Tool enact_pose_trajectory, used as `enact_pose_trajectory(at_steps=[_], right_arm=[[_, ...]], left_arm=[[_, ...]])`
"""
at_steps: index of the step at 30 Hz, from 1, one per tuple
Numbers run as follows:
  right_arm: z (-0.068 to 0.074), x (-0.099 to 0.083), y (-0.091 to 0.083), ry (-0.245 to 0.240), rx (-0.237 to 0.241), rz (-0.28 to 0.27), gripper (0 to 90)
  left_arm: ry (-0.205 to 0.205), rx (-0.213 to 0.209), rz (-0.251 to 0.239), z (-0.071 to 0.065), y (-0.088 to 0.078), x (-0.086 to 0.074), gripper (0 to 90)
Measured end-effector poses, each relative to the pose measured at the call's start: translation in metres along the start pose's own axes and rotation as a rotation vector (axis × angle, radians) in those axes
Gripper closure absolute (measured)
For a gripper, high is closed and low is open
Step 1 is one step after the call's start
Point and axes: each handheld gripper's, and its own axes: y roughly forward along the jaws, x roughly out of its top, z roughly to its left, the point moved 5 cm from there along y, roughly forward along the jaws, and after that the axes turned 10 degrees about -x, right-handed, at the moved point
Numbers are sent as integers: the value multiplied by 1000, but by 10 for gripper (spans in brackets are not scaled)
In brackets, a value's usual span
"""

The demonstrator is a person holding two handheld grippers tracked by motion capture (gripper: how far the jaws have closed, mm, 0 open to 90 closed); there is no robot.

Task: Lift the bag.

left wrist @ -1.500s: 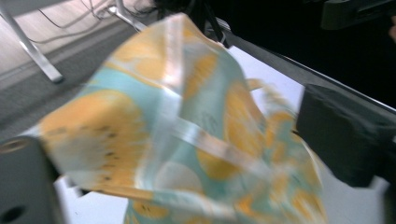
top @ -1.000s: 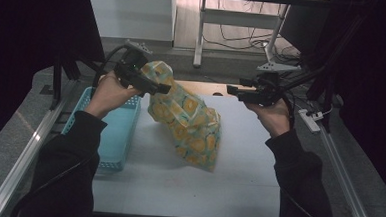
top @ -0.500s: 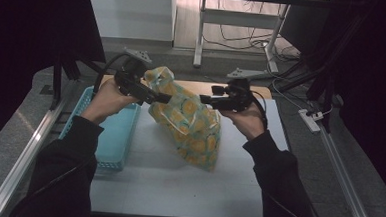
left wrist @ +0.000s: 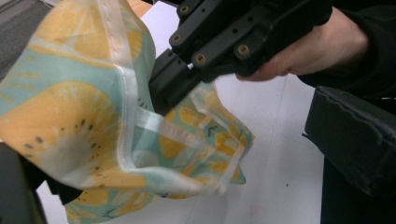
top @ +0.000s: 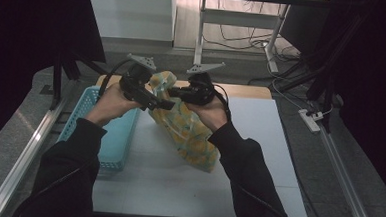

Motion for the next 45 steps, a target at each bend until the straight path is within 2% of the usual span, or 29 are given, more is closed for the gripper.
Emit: enact_pose_trajectory(at_steps=[6, 9, 14, 16, 20, 23, 24, 26, 27, 32, 38, 42, 45], right_arm=[[-11, 3, -14, 2, -45, -23, 900], [-16, 3, -21, 3, -76, -31, 900], [-25, 6, -37, 20, -106, -57, 900], [-29, 7, -43, 24, -120, -59, 900], [-33, 3, -51, 25, -125, -37, 900], [-37, -5, -52, 39, -129, 2, 899], [-38, -7, -53, 43, -133, 0, 880], [-41, -12, -57, 59, -137, 1, 782], [-43, -14, -60, 60, -145, 2, 768], [-47, -28, -78, 68, -168, 0, 623], [-43, -54, -109, 47, -204, -4, 448], [-37, -76, -129, 39, -228, 3, 330], [-34, -96, -142, 42, -254, 4, 258]], left_arm=[[1, 22, 4, 2, -8, -11, 25], [16, 33, 13, 2, -10, -17, 23], [20, 76, 30, 6, -10, -29, 3], [15, 90, 17, 8, -13, -33, 1], [-2, 102, -12, 5, -17, -40, 0], [-10, 114, -24, 0, -18, -46, 0], [-13, 120, -26, -3, -18, -48, 0], [-22, 135, -37, -8, -18, -54, 0], [-34, 140, -41, -11, -19, -57, 0], [-69, 226, -48, -26, -27, -79, 0], [-63, 326, -38, -50, -39, -122, 0], [-113, 356, -88, -64, -49, -151, 0], [-159, 376, -116, -69, -52, -174, 0]])
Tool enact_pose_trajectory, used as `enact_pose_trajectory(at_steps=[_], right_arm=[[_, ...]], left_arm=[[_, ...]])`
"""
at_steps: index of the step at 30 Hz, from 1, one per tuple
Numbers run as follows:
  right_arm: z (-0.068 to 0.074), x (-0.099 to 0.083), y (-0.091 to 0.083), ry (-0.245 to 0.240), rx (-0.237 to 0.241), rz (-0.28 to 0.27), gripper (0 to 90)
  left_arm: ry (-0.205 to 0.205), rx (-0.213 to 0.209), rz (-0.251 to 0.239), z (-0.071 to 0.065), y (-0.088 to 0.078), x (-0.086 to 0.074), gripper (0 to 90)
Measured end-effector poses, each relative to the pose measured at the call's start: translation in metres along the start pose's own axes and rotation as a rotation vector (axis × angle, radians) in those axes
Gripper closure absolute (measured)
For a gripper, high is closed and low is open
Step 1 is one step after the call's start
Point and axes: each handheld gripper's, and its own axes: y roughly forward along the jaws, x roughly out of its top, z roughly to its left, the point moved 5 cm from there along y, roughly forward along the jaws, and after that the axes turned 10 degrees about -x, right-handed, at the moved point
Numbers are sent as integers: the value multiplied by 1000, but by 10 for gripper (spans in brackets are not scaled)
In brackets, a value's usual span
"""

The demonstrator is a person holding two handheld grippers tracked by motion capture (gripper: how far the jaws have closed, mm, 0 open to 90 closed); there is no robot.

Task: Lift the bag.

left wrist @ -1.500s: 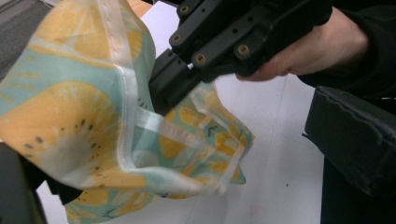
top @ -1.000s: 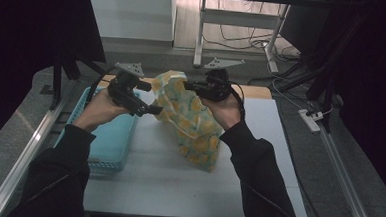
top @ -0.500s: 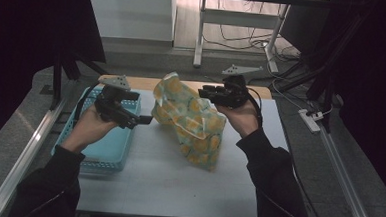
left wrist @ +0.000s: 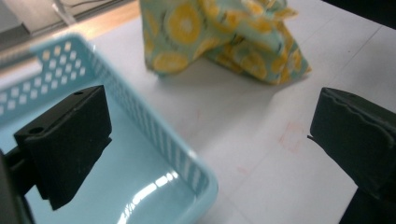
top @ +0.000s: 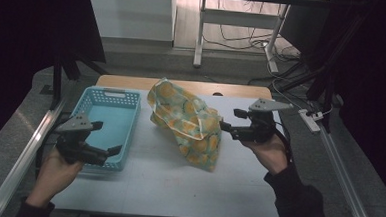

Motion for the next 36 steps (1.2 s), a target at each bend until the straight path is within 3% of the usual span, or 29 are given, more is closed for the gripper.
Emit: enact_pose_trajectory(at_steps=[5, 8, 13, 21, 27, 28, 30, 32, 36], right_arm=[[-3, -41, -19, 46, -48, 15, 136], [-5, -68, -30, 83, -73, 13, 115], [-8, -112, -46, 114, -131, 42, 49], [-18, -163, -67, 174, -239, 79, 0], [-14, -192, -81, 186, -313, 113, 0], [-13, -196, -82, 188, -318, 124, 0], [-13, -203, -83, 197, -316, 143, 0], [-13, -203, -85, 207, -328, 126, 0], [-15, -204, -84, 215, -323, 139, 0]], left_arm=[[-72, 27, -29, -1, -3, -37, 0], [-71, 63, -38, -4, -5, -56, 0], [-104, 122, -56, -9, -12, -89, 0], [-159, 176, -50, -14, -19, -129, 0], [-182, 223, 24, -10, -13, -159, 0], [-194, 229, 36, -9, -13, -161, 0], [-211, 226, 11, -8, -15, -160, 0], [-222, 230, 20, -6, -15, -161, 0], [-211, 225, 48, -7, -11, -161, 0]])
